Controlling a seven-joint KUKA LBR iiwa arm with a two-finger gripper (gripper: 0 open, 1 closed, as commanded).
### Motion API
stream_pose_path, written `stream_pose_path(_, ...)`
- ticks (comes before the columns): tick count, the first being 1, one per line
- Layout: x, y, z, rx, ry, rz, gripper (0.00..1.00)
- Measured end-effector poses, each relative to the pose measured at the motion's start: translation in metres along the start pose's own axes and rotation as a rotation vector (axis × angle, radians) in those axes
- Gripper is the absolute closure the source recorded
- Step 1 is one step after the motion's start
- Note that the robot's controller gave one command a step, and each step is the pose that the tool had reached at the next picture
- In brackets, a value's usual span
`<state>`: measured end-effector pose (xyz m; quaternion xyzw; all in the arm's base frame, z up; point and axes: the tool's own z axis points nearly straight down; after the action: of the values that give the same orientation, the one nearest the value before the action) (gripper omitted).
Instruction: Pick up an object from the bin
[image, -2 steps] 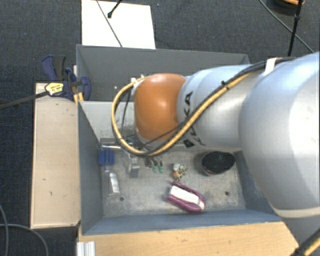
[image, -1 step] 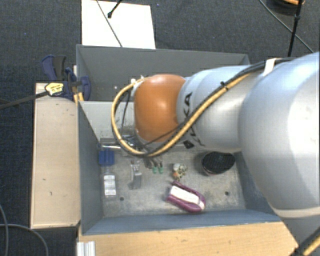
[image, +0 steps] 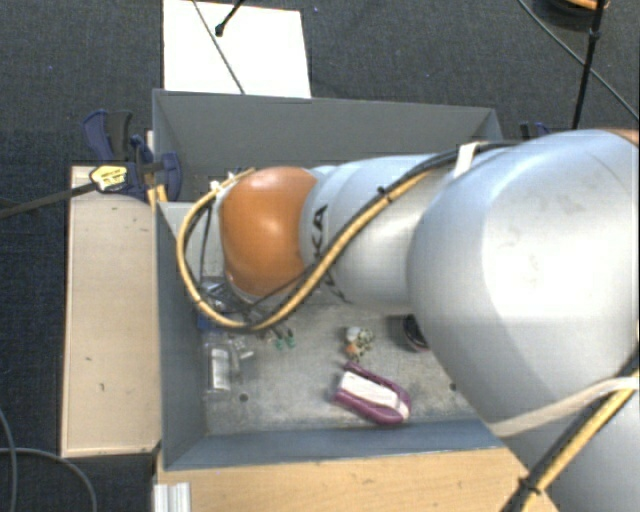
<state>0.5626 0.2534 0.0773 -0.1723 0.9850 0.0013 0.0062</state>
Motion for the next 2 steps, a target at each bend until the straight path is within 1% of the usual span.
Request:
stream_pose_path(1, 0.012, -0.005, -0.131, 0.000, 0.001, -0.074, 0.00)
stream_pose_path(2, -0.019, -0.007, -0.005, 0.000, 0.013, 0.059, 0.00)
